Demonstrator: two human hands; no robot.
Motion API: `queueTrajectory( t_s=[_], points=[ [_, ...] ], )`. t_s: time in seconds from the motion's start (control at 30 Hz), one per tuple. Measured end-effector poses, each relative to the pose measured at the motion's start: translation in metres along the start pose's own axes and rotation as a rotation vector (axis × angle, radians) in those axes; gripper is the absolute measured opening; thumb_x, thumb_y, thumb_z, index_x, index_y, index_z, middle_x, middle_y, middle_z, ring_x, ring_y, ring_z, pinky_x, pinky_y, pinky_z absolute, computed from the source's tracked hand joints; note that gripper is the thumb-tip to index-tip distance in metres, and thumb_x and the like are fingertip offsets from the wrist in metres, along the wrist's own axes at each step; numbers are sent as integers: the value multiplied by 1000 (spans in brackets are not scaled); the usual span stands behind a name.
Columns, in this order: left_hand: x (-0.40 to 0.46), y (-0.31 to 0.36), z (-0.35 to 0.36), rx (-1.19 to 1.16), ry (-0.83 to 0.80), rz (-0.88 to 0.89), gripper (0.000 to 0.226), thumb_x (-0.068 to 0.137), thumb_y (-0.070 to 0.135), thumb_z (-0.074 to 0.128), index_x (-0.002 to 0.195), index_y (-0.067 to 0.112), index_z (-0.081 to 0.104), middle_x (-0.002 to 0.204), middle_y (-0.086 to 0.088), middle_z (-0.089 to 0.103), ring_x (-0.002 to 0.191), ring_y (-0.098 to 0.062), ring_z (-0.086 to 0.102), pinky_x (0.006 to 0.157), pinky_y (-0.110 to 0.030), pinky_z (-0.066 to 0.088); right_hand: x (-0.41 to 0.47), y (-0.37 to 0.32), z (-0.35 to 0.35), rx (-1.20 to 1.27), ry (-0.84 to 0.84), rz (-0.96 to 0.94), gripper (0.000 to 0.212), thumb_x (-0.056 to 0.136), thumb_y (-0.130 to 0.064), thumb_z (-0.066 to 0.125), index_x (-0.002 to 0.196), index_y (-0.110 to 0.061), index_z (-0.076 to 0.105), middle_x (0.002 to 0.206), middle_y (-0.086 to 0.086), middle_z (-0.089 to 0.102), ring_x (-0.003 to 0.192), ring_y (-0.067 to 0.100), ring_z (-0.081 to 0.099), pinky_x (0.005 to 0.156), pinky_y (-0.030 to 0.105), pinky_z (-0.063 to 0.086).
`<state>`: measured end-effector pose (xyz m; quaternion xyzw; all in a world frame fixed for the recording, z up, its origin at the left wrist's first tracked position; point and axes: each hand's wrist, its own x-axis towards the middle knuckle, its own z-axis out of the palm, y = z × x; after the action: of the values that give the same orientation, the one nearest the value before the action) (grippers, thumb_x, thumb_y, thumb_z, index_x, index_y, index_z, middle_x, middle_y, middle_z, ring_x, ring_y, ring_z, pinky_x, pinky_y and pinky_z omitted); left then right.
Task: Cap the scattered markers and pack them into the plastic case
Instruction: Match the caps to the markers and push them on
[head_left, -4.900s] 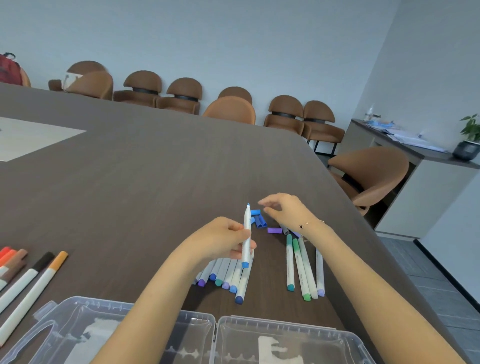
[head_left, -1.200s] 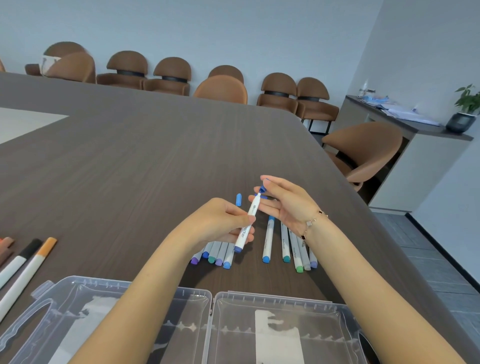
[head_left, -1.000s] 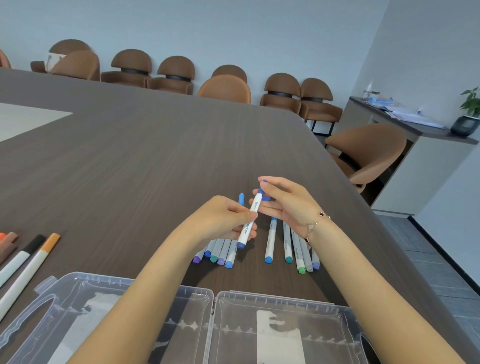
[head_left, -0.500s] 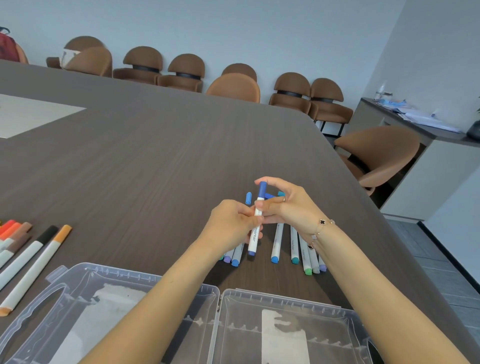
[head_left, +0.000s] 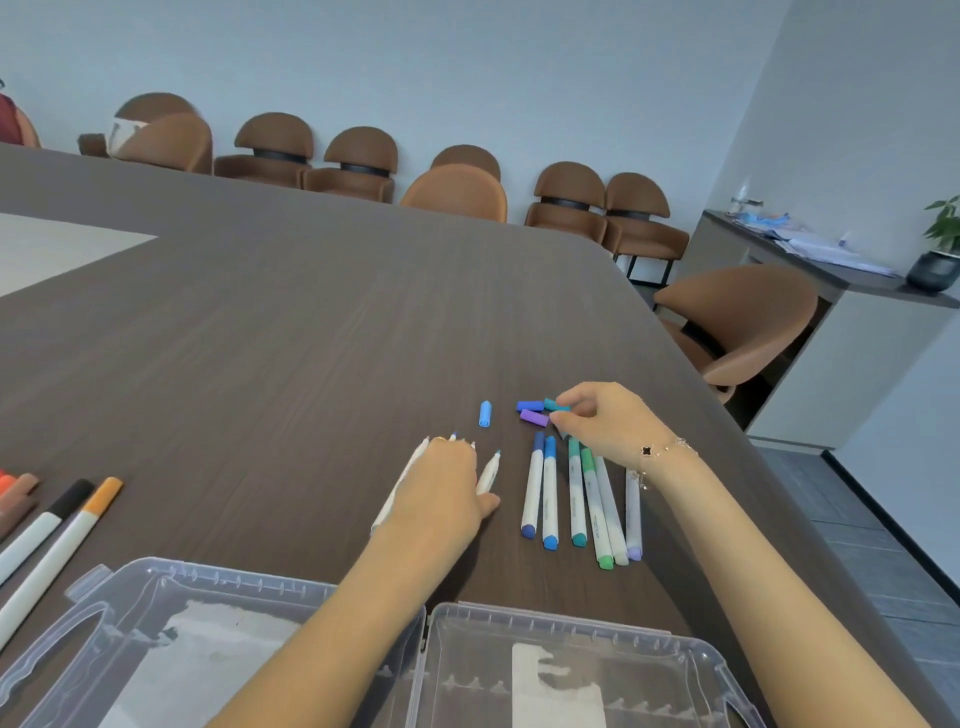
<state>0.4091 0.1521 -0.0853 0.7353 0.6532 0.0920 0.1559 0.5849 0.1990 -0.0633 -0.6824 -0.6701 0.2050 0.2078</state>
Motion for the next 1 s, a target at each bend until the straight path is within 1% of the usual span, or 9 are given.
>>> queueTrajectory(
  t_s=[0.03,0.1,0.2,0.27,0.4,0.63,0.77,0.9,1.0],
  points=[
    [-1,3,1,22,8,-2,27,89,31,59,74,8,58,95,-8,56,98,-24,62,72,-27,44,4,-1,1,-1,51,-23,30,94,-26,55,123,-19,58,112,-2,61,89,6,54,73,16,40],
    [-2,5,4,20,6,-22,29,89,23,55,65,8,49,77,-7,49,88,-25,64,66,-26,42,12,-8,7,6,89,-82,23,94,-24,54,114,-18,64,103,-3,63,90,7,58,73,15,39],
    [-3,3,4,-121,-12,-70,39,84,22,56,54,11,34,54,-1,35,51,-17,46,49,-21,34,31,-25,20,-35,-25,-135,24,93,-28,56,111,-15,66,106,1,66,86,7,58,74,16,40],
    [-2,-3,-1,-250,-12,-105,37,83,26,56,54,12,37,53,-1,37,42,-12,36,43,-22,28,43,-32,28,-36,-98,-138,33,90,-34,61,118,-16,61,106,2,63,94,12,57,79,21,40],
    [4,-20,-14,-301,86,-164,36,85,31,53,58,12,39,60,0,32,47,-15,30,47,-26,25,54,-35,43,-129,-209,-158,46,84,-40,67,122,-16,55,98,-1,57,88,12,53,77,22,40],
    [10,-23,-16,-372,82,-174,36,90,33,52,62,15,38,61,-1,37,48,-13,35,50,-25,32,42,-25,55,-149,-76,-288,30,88,-27,65,115,-18,58,103,0,51,84,11,53,81,19,45],
    [9,-21,-14,-417,61,-143,25,91,29,51,74,11,47,74,-5,45,54,-17,40,54,-26,37,21,-16,48,98,1,-326,22,91,-12,60,111,-20,55,107,2,53,80,9,64,78,16,54],
    [7,-17,-19,-479,29,-68,17,94,27,49,90,11,49,83,-4,49,60,-15,41,53,-24,36,0,-2,26,409,30,-233,26,97,-11,48,116,-27,54,97,-9,62,77,-3,64,69,10,51],
    [4,-10,-19,-551,-97,-18,10,97,26,48,99,16,49,87,0,64,67,-9,54,55,-19,40,-10,10,15,687,1,-113,20,97,-13,48,116,-15,55,91,-3,67,76,-3,66,68,11,51]
  ],
)
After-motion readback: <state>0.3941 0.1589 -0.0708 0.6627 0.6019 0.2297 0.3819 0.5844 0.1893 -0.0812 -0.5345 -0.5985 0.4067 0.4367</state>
